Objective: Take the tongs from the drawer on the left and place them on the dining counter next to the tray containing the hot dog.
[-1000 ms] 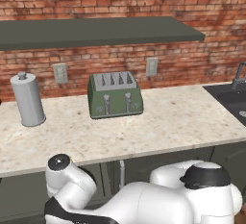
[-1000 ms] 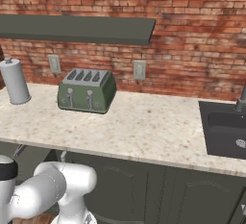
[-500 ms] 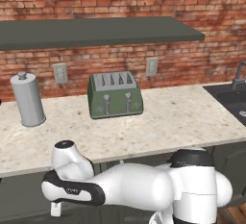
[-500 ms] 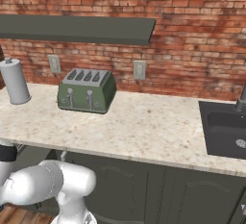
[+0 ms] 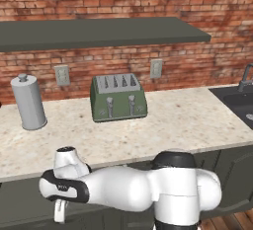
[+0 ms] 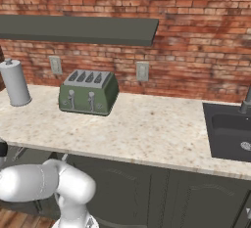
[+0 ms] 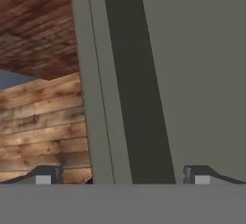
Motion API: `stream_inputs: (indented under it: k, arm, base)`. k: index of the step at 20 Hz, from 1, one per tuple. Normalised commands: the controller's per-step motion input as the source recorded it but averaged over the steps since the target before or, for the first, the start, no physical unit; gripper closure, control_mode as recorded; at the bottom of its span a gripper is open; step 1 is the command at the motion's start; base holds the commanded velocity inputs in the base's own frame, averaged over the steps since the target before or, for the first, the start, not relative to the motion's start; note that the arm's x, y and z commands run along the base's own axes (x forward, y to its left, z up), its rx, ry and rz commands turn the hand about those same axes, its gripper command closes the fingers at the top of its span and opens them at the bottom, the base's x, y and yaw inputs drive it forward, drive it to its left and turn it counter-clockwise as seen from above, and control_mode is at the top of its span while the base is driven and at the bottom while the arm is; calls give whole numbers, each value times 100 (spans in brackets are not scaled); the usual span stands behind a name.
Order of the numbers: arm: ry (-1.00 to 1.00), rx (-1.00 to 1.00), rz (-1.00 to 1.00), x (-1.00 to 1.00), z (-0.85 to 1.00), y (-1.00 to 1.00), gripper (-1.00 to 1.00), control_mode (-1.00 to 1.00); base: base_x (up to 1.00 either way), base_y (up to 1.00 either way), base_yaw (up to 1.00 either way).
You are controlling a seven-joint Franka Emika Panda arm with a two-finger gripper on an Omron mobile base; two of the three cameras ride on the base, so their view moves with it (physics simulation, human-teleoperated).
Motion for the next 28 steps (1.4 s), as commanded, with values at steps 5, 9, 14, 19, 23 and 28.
stream_inputs:
  k: [5,9,14,19,23,28]
  arm:
    - [13,-3,5,1,-20,23,-100,-100]
    - [15,-4,6,-11,-20,36,-100,-100]
    - [17,-5,9,-30,-23,40,-100,-100]
    - [17,-5,11,-42,-25,34,-100,-100]
    - [17,-5,12,-47,-35,29,-100,-100]
    - [16,-7,13,-59,-47,29,-100,-100]
  base:
    - [0,0,0]
    - [0,0,0]
    - [0,0,0]
    - [0,0,0]
    - [0,0,0]
    - [0,0,0]
